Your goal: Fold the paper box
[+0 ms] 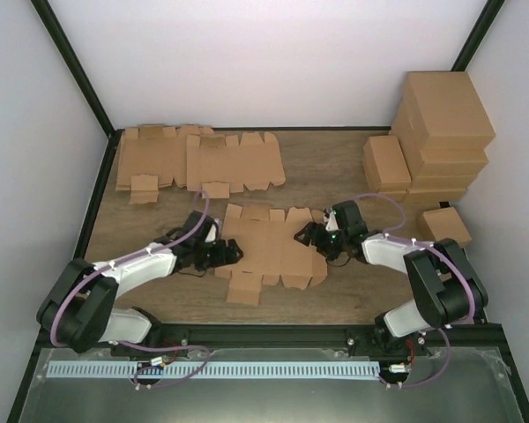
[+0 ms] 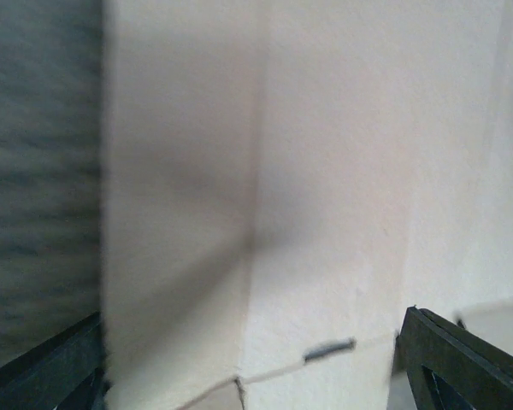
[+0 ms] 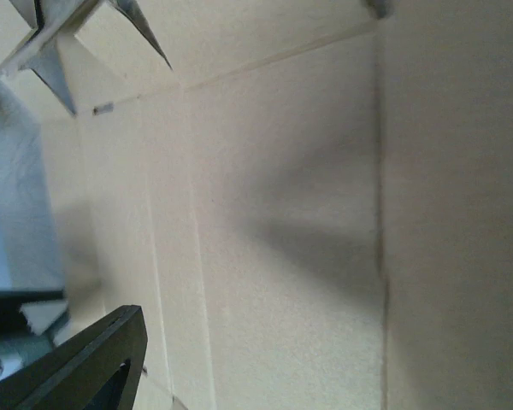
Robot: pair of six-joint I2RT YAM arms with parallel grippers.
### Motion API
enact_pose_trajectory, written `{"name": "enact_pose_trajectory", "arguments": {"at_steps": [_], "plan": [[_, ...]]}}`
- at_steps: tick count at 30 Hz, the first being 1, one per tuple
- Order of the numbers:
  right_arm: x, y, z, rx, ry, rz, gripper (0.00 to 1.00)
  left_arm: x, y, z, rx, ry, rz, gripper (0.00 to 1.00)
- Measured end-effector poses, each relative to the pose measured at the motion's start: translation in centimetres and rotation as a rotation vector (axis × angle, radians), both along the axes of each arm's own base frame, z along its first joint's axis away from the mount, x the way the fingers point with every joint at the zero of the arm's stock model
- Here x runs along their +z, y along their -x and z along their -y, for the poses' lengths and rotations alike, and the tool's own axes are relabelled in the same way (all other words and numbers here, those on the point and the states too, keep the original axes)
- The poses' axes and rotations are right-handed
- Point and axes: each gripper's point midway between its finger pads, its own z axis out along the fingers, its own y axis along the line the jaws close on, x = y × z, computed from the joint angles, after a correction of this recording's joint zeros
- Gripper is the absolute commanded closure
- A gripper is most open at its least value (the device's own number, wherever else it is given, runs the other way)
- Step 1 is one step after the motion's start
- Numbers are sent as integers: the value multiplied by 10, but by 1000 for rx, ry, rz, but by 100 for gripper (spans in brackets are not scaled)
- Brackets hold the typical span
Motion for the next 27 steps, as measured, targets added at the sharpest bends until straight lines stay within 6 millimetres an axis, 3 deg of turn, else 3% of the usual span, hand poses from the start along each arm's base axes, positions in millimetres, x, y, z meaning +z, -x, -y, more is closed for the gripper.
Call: {"name": "enact_pose_trajectory", "arguments": {"at_steps": [3, 6, 13, 23, 27], "plan": [[0, -15, 3, 59, 75, 49, 25, 2, 21, 24, -44, 25, -36, 8], [2, -19, 5, 119, 132, 103, 29, 8, 32, 30, -42, 31, -44, 6], [5, -6, 12, 233, 203, 157, 41, 30, 11, 4, 89, -20, 57, 8], [17, -3, 16, 264, 232, 210, 49, 14, -15, -38, 215, -116, 58, 27], [20, -3, 17, 263, 241, 220, 51, 14, -25, -42, 213, -91, 69, 34]]}}
